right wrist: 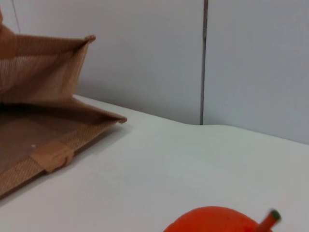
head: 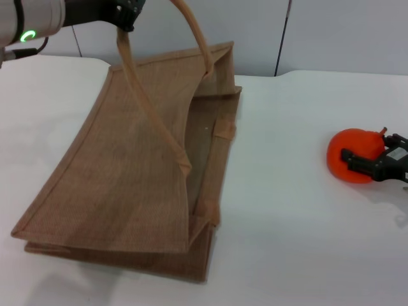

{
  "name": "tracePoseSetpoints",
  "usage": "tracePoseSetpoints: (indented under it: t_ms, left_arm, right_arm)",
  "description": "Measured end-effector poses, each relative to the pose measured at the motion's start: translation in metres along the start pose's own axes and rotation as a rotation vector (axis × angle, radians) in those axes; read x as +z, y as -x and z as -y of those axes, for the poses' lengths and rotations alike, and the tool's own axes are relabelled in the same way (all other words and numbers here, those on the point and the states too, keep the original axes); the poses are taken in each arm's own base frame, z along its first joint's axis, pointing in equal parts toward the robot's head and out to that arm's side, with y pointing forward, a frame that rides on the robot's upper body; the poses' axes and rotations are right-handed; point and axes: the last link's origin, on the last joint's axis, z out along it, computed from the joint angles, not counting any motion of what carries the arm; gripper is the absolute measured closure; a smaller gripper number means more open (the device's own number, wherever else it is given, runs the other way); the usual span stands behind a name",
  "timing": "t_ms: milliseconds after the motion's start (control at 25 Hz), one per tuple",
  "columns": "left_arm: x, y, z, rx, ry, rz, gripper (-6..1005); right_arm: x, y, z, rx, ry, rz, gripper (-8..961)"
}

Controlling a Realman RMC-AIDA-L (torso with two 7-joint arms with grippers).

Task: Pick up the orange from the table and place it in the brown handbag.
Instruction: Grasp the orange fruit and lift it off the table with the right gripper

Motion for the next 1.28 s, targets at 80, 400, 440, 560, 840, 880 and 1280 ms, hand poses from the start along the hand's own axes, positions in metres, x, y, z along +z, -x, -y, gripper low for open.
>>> tracePoseSetpoints:
  t_ms: [80, 400, 440, 560, 840, 880, 1280]
  left_arm:
    - [-0.001, -0.001, 0.0, 0.002, -0.002, -0.006, 866]
    - [-0.005, -0.009, -0.001, 0.023, -0.004, -0.028, 866]
    - [-0.005, -0.01, -0.001, 0.026, -0.003, -0.032, 866]
    - [-0.005, -0.012, -0.002, 0.035, 0.0, -0.041, 866]
    - [-0.005, -0.013, -0.002, 0.039, -0.001, -0.042, 865]
    - [-0.005, -0.012, -0.002, 0.039, -0.003, -0.04, 865]
    - [-0.004, -0.009, -0.001, 0.037, -0.004, -0.029, 865]
  right_arm:
    - [0.0, 0.001, -0.001, 0.003, 0.011, 0.004, 128]
    - [-0.005, 0.029, -0.01, -0.019, 0.104, 0.102, 345]
    - [-0.006, 0.033, -0.01, -0.02, 0.111, 0.112, 368]
    - [-0.006, 0.043, -0.013, -0.026, 0.136, 0.131, 435]
    - [-0.008, 0.046, -0.013, -0.038, 0.147, 0.136, 593]
    - [-0.008, 0.047, -0.013, -0.037, 0.148, 0.14, 673]
    - [-0.012, 0.046, -0.003, 0.007, 0.107, 0.142, 730]
